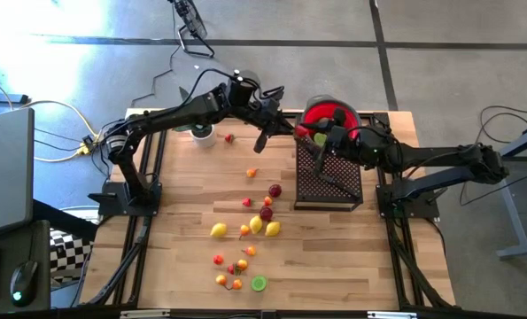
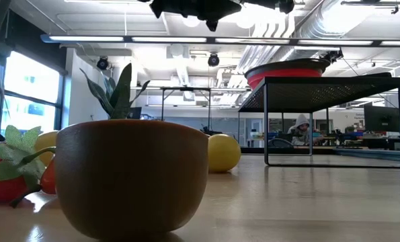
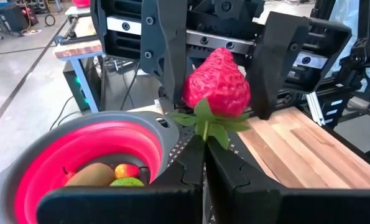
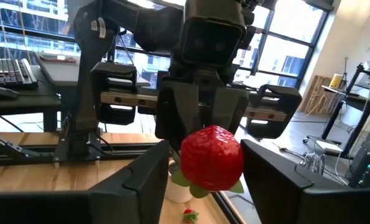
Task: Pick & Place Fruit
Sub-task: Put the strawberry into the strainer bowl on the shelf
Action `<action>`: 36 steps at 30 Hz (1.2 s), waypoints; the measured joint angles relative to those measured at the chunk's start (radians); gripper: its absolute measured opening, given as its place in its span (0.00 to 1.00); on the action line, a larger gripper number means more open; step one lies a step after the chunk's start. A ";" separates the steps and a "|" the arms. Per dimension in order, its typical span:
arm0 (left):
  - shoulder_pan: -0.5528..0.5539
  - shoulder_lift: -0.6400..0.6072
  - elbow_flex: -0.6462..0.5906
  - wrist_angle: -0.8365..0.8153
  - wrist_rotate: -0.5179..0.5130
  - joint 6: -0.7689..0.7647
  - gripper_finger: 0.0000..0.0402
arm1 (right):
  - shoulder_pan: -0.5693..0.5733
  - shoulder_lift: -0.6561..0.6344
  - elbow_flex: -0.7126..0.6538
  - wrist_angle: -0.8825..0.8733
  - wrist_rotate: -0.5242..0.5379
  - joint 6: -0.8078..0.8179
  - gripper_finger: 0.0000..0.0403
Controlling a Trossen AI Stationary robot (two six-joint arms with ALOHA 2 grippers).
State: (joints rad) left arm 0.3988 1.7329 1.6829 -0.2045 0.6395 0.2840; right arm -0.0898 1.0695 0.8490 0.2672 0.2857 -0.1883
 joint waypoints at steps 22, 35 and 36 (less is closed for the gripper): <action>0.000 0.000 0.000 -0.017 -0.006 0.000 0.08 | 0.000 0.000 0.000 0.000 0.002 -0.001 0.34; 0.000 -0.010 0.000 -0.016 -0.021 0.026 0.40 | 0.000 0.000 0.000 -0.005 0.060 -0.002 0.35; 0.000 -0.017 0.000 -0.016 -0.030 0.026 0.40 | 0.000 0.000 0.000 -0.008 0.070 -0.003 0.35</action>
State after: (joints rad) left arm 0.3992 1.7158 1.6829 -0.2205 0.6098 0.3099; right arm -0.0898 1.0695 0.8490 0.2592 0.3558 -0.1909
